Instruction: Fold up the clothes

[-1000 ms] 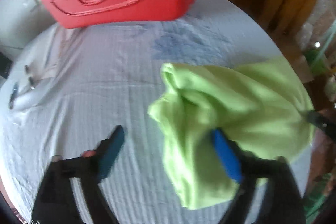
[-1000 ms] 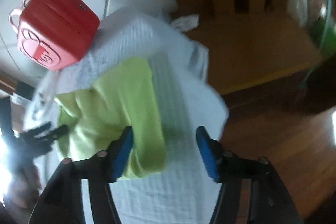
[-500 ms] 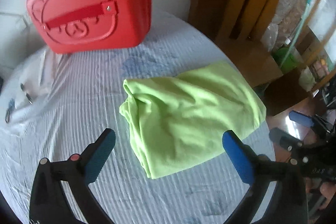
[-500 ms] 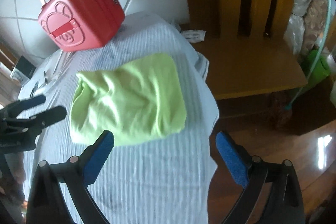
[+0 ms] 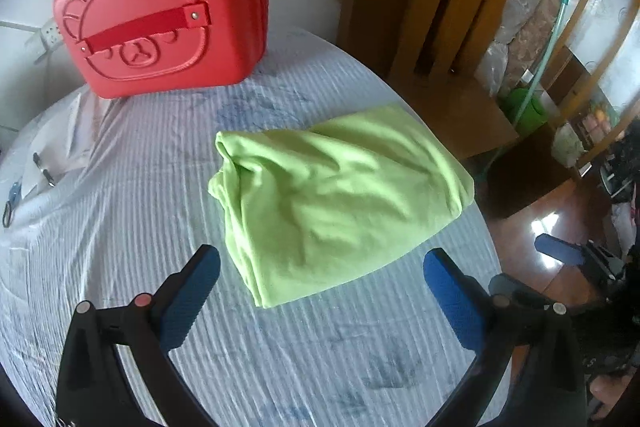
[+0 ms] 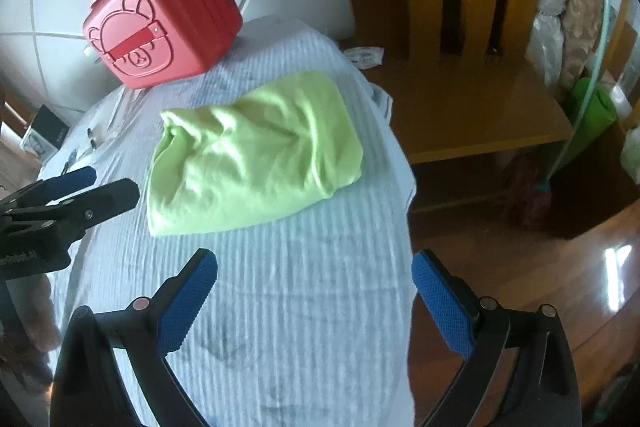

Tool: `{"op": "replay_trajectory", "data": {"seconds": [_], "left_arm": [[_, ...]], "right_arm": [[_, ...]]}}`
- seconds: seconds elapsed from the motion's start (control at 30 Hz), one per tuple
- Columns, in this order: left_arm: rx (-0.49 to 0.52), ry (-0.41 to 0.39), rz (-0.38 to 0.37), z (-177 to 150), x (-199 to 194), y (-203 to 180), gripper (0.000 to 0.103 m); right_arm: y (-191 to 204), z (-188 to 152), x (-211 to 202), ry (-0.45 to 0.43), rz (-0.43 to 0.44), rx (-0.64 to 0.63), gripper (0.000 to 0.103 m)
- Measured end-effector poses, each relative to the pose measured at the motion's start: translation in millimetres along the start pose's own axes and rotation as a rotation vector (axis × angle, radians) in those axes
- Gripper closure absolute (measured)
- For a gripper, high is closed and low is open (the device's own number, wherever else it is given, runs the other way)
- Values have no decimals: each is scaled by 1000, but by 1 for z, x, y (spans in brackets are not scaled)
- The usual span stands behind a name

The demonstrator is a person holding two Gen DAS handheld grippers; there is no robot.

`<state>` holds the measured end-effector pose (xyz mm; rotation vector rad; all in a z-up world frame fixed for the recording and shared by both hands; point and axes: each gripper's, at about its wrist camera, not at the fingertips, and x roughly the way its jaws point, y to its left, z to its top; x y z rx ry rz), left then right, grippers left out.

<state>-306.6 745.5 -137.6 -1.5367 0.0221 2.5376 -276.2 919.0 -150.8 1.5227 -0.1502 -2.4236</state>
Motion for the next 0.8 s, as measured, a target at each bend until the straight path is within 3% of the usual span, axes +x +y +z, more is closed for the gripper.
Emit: {"op": "replay_trajectory", "data": {"seconds": [0.27, 0.47, 0.8], "left_arm": [[23, 7, 41, -4, -9, 1, 0], [36, 17, 14, -7, -11, 1, 0], [33, 32, 31, -9, -8, 3, 0]], "right_arm": [[12, -5, -5, -5, -27, -26, 4], [16, 1, -7, -19, -25, -41, 4], [15, 8, -4, -19, -31, -41, 4]]}}
